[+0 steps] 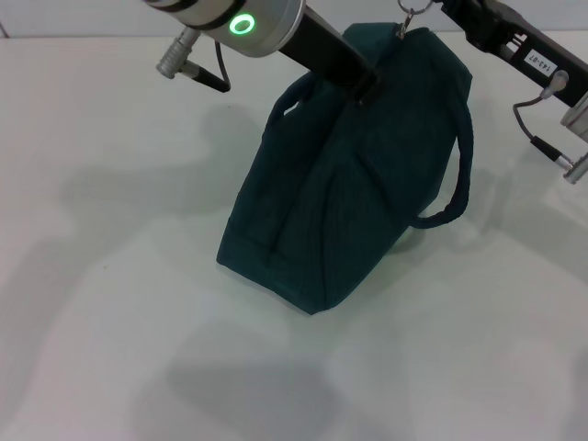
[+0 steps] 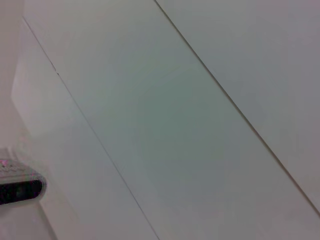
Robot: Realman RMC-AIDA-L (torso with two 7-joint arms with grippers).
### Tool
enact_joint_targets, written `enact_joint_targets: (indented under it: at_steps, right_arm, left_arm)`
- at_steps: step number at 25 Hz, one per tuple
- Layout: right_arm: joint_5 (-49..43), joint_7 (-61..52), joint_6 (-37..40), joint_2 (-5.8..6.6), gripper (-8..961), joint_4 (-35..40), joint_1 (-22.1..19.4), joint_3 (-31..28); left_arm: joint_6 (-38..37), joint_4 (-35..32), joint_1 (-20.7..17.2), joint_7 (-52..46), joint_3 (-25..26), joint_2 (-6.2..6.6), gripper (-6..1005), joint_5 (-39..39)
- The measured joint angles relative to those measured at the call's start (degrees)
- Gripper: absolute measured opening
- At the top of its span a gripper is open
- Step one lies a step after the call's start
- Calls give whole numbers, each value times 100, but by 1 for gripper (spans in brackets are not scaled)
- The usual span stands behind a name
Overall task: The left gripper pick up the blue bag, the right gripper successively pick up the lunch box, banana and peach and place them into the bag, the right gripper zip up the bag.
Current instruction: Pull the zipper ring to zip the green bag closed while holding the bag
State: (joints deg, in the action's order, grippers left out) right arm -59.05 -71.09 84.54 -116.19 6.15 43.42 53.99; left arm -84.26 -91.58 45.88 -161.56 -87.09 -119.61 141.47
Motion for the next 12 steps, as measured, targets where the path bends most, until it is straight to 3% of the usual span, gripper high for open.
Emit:
enact_joint_targets:
  at_steps: [5, 12]
  right_arm:
    - [44, 19, -71, 0, 75, 8, -49, -37]
    - [186, 60, -582, 15, 77, 134, -263, -48]
  left_arm:
    - [4, -90, -52, 14, 11, 0, 85, -10]
    - [-54, -717, -370, 88, 46, 8, 84, -50]
